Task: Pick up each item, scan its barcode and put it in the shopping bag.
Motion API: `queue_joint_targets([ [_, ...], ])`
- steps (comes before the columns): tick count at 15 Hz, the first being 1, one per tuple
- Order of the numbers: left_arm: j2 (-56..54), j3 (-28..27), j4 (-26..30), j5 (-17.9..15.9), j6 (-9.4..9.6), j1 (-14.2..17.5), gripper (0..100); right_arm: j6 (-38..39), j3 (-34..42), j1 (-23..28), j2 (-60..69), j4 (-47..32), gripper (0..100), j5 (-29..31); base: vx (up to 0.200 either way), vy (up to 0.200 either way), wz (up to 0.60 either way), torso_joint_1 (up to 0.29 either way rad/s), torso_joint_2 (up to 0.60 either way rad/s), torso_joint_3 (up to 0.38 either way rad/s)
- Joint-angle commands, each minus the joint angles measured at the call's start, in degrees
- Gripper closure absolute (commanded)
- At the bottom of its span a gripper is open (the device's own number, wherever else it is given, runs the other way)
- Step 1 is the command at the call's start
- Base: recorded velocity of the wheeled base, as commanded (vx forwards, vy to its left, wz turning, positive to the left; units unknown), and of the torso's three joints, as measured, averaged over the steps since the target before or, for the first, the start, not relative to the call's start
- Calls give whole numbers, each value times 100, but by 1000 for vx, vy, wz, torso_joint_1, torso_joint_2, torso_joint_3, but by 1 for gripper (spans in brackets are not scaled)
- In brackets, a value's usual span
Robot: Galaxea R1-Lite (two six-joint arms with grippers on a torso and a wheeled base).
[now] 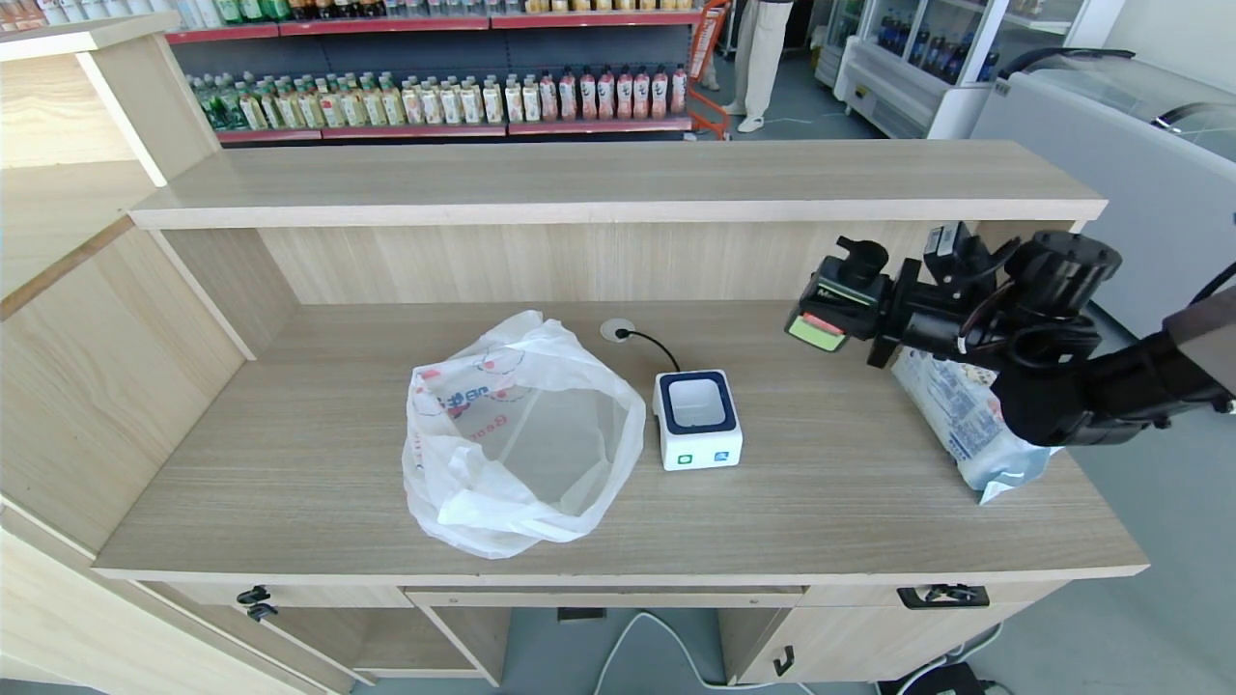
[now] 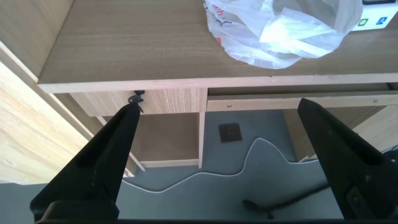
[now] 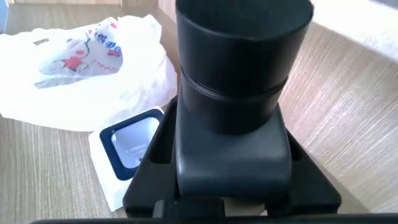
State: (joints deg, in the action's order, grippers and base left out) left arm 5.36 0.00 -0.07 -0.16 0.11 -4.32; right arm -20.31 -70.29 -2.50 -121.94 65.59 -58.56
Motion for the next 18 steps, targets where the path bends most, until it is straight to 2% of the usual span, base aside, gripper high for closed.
queue_joint_targets([
  [1, 9, 0, -1, 7, -2, 1, 0, -579, 877, 144, 1612, 16, 100, -15, 0, 0, 0, 0, 0, 0],
  [5, 9, 0, -1, -2, -2, 1, 0, -2144, 3452, 197, 3722, -2, 100, 3, 0, 0, 0, 0, 0, 0],
  [7, 9, 0, -1, -2, -2, 1, 0, -2548, 3962, 188, 4592, -28, 100, 29, 0, 0, 0, 0, 0, 0],
  [10, 9, 0, -1, -2, -2, 1, 0, -2909, 3988, 118, 5005, -11, 100, 12, 0, 0, 0, 0, 0, 0],
  [12, 9, 0, -1, -2, -2, 1, 0, -3207, 3707, 118, 4917, 24, 100, 20, 0, 0, 0, 0, 0, 0],
  [16, 9, 0, -1, -2, -2, 1, 0, -4253, 3417, -682, 4671, -81, 100, 29, 0, 0, 0, 0, 0, 0],
  [18, 9, 0, -1, -2, -2, 1, 0, -4825, 3346, -963, 4565, -397, 100, 12, 0, 0, 0, 0, 0, 0],
])
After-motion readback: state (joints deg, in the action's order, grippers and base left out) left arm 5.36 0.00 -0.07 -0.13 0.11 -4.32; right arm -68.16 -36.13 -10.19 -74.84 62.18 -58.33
